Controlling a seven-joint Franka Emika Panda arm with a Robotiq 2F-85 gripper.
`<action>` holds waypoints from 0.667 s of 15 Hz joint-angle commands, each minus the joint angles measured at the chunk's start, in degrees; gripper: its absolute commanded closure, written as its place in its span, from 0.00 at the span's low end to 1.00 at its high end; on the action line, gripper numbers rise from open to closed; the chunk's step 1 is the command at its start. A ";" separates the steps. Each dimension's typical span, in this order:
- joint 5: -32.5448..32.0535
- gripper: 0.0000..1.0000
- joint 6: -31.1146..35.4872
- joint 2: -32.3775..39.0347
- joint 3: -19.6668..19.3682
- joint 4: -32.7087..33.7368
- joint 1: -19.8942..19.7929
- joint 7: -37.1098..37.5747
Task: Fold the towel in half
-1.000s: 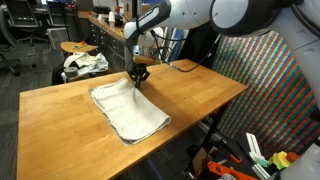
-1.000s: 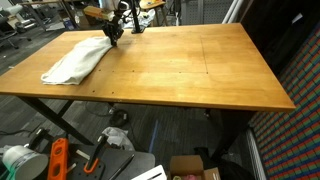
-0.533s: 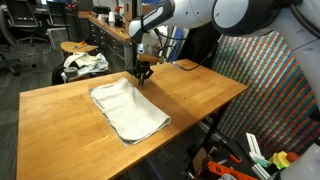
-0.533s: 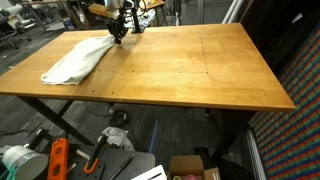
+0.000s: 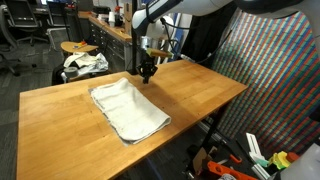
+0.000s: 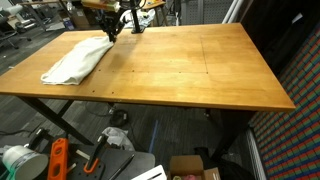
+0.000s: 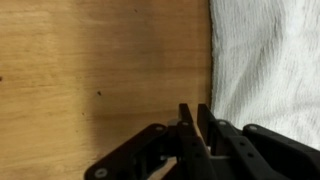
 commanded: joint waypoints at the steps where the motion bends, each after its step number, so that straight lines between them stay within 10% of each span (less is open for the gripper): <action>1: -1.69 0.84 1.62 -10.40 1.04 -14.10 -1.49 -9.68; 10: -1.89 0.80 4.11 -26.97 0.84 -34.81 -1.91 -23.73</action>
